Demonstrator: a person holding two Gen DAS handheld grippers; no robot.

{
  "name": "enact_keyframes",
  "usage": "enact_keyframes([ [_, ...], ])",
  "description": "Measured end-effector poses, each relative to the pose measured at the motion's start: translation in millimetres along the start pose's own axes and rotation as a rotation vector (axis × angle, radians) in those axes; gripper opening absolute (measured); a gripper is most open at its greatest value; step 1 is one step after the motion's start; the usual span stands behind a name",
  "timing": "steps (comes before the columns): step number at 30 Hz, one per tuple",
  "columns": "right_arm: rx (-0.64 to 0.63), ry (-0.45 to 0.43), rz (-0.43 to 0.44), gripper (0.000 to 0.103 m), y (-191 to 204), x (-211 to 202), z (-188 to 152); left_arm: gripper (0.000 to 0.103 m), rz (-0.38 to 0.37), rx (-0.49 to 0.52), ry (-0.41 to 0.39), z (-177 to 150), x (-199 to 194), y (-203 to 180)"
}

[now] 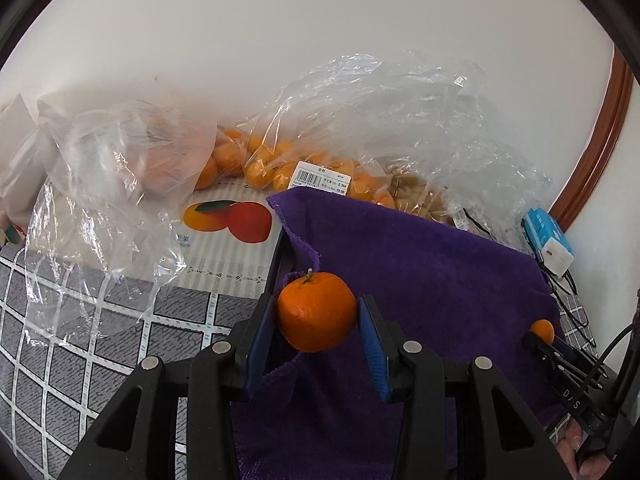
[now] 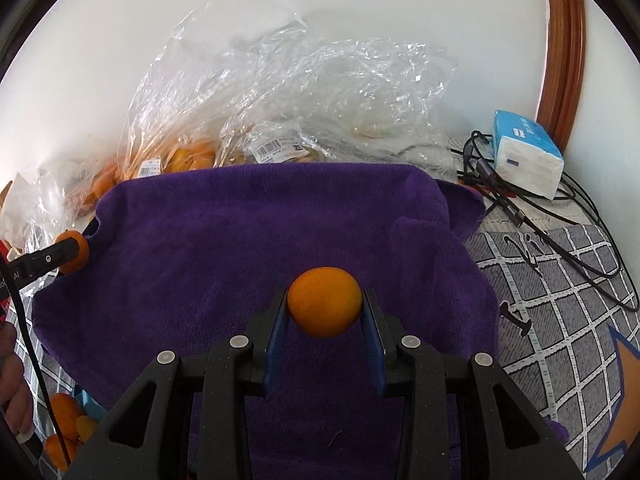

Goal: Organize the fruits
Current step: 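Lower both mandarins onto the purple towel and open both grippers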

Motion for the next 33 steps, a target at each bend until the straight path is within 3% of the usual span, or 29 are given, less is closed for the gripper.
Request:
enact_keyframes([
  [9, -0.041, 0.013, 0.003, 0.035, 9.1, 3.7, -6.7, 0.040, -0.044, 0.026, 0.002, -3.0, -2.6, -11.7],
  [23, -0.038, 0.031, -0.010, 0.036, 4.1, 7.0, -12.5, 0.040, -0.025, 0.075, 0.062, -20.1, 7.9, -18.4],
  [27, -0.041, 0.020, -0.011, 0.048, 4.1, 2.5, -10.6, 0.041, -0.025, 0.082, 0.065, -20.7, 6.6, -19.6],
  [30, -0.046, 0.012, -0.029, 0.057, 2.2, -5.6, -6.2, 0.051, -0.032, 0.092, 0.033, -14.9, -0.3, -23.1],
  [33, -0.029, -0.015, -0.049, 0.065, -2.8, -19.8, -0.1, 0.053, -0.042, 0.104, 0.004, -7.4, -10.2, -27.9],
])
Point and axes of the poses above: each gripper's, at about its wrist camera, not at the fingertips, and x roughly the way its jaws point, y to its left, z to its top, the point moved 6 cm from there along x, roughly the way its jaws point, and after that the axes turned 10 degrees about -y, right-handed, at the moved point
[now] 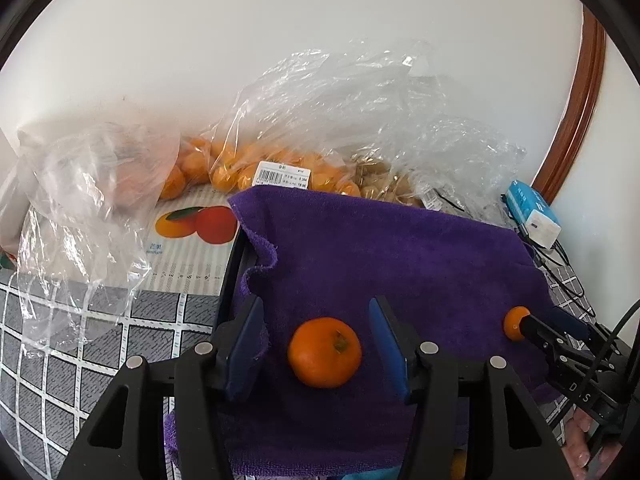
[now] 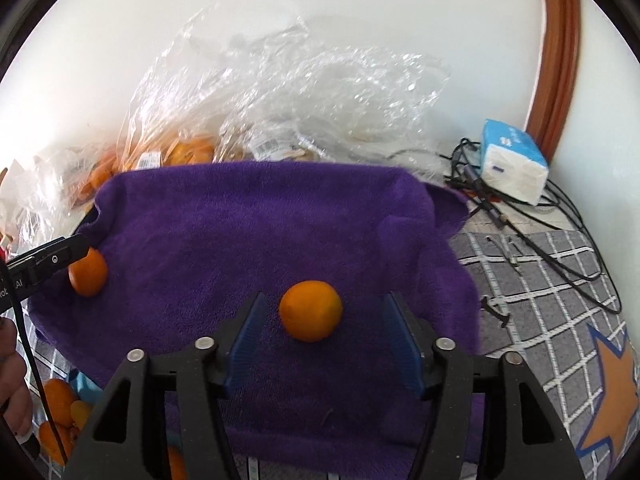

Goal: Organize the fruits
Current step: 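Lower both mandarins onto the purple towel and open both grippers, then grasp another orange mandarin from the pile with the right gripper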

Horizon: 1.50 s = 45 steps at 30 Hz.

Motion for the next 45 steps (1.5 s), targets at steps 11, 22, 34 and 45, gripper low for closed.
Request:
enact_keyframes([
  [11, 0.032, -0.044, -0.068, 0.067, -21.9, -74.4, 3.8, 0.055, -0.007, -0.004, -0.075, 24.0, -55.7, -11.9],
  [22, 0.039, -0.012, -0.026, 0.067, -14.0, -113.6, -24.7, 0.055, 0.034, 0.045, -0.058, -15.5, -116.0, 5.7],
  [34, -0.042, 0.001, 0.045, 0.060, 21.1, -127.4, -68.3, 0.055, 0.116, -0.003, 0.000, -81.0, -141.0, 37.9],
  [45, -0.034, 0.042, 0.106, 0.052, 36.1, -114.9, -88.4, 0.055, 0.142, -0.045, 0.027, -109.9, -131.0, 55.1],
])
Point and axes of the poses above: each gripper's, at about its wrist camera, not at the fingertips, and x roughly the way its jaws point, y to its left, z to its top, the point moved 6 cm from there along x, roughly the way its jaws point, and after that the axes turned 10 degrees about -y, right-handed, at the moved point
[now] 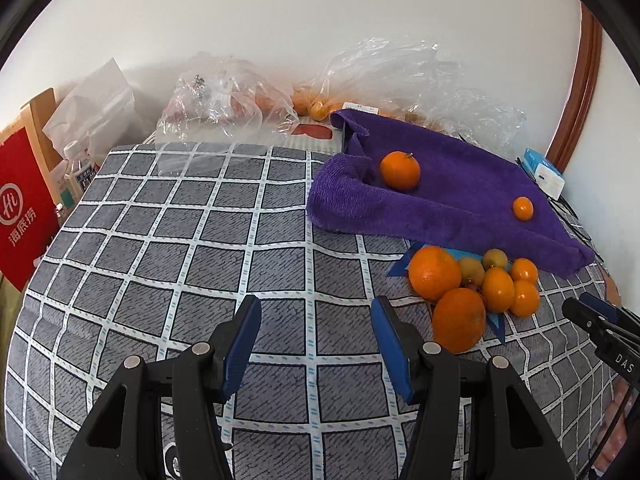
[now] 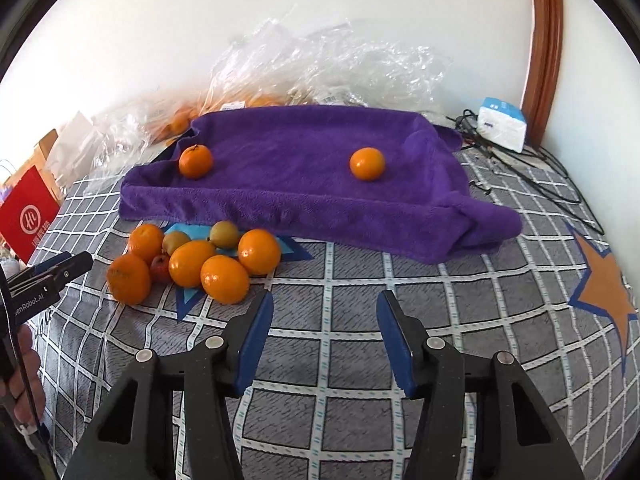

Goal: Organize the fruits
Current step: 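Grasp another orange mandarin from the pile with the right gripper, then grasp a large mandarin with the left gripper while the right gripper holds its mandarin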

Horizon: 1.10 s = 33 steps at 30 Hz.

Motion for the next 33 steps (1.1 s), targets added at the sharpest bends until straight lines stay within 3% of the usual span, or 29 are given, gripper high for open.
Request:
enact_keyframes([
  [8, -0.020, 0.017, 0.054, 0.046, 14.7, 15.0, 4.8, 0.057, -0.063, -0.070, -0.008, -3.0, 0.6, 4.2],
  [14, -0.017, -0.007, 0.075, 0.045, 23.5, 26.8, 26.3, 0.057, -0.060, -0.107, -0.004, -4.7, 3.1, 9.7],
  [21, 0.018, 0.069, 0.130, 0.039, 34.3, 54.4, 26.3, 0.057, -0.055, -0.112, -0.012, -4.8, 1.4, 10.7],
  [23, 0.017, 0.081, 0.147, 0.030, 37.7, 57.2, 26.1, 0.057, -0.056, -0.118, -0.007, -5.3, 2.3, 11.2],
  [33, -0.047, 0.000, -0.009, 0.030, -4.6, 23.8, 17.9, 0.057, -0.060, -0.141, 0.010, -7.1, 5.2, 13.5],
])
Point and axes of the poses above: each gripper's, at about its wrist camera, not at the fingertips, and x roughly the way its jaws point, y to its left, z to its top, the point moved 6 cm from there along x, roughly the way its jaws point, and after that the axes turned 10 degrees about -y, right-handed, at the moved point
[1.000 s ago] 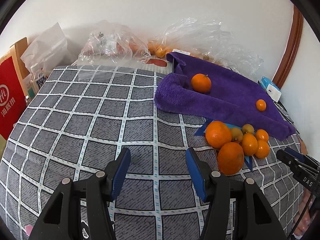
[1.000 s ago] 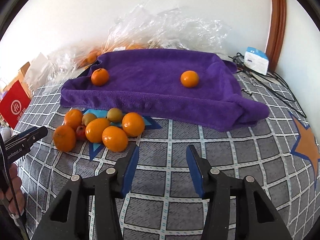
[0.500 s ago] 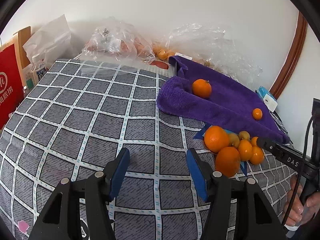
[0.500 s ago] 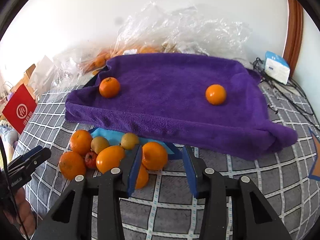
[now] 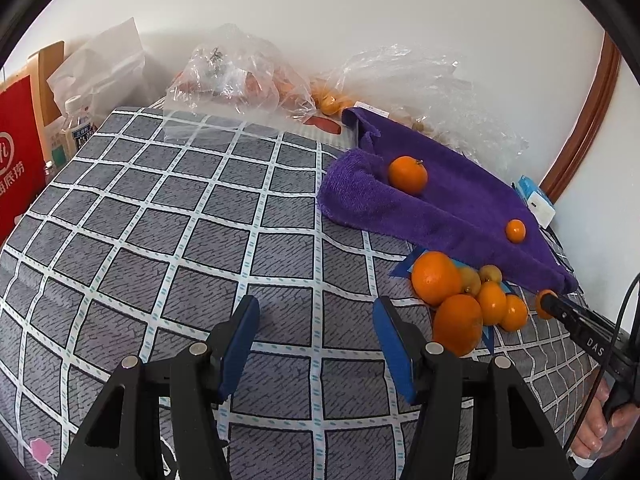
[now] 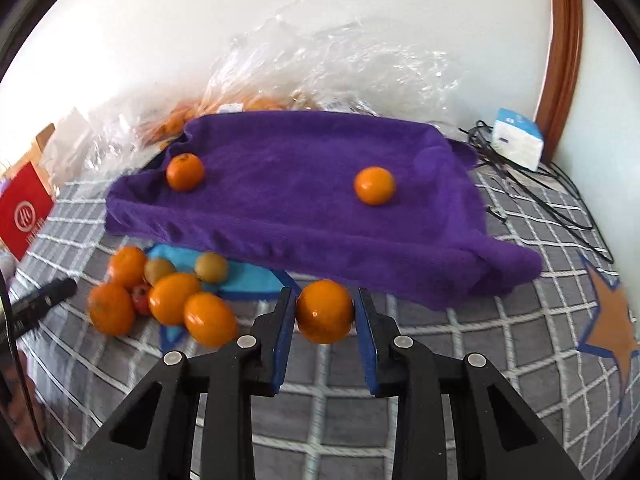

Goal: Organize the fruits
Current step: 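Grasp a large mandarin with the left gripper while the right gripper holds its mandarin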

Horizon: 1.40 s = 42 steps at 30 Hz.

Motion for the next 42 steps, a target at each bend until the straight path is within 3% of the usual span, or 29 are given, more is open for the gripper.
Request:
enact_keyframes([
  [10, 0.030, 0.050, 0.037, 0.031, -7.7, 20.3, -18.2, 0.057, -0.004, -0.010, 0.004, -0.8, -0.3, 1.2],
  [17, -0.011, 0.033, 0.014, 0.030, -4.1, 16.4, -19.9, 0.057, -0.009, 0.019, 0.014, -1.2, 1.1, -2.0],
  [23, 0.035, 0.014, 0.042, 0.030, -9.9, 10.5, -19.8, 0.056, -0.021, 0.025, 0.028, -1.7, 0.7, -4.8],
  [29, 0.054, -0.014, 0.024, 0.030, -14.5, 5.3, -17.8, 0.057, -0.067, 0.102, 0.018, -6.0, -13.6, -35.8],
  [32, 0.021, -0.053, 0.015, 0.030, -10.0, -2.6, -16.7, 0.057, -0.121, 0.121, 0.060, -9.5, -11.1, -60.3],
  [37, 0.021, -0.062, 0.021, 0.030, -12.1, -6.1, -17.1, 0.063, -0.122, 0.184, 0.056, -9.4, -8.4, -86.6],
  [42, 0.059, -0.041, 0.023, 0.031, -19.4, -2.2, -18.3, 0.063, -0.126, 0.207, 0.077, -11.2, 4.4, -99.7],
])
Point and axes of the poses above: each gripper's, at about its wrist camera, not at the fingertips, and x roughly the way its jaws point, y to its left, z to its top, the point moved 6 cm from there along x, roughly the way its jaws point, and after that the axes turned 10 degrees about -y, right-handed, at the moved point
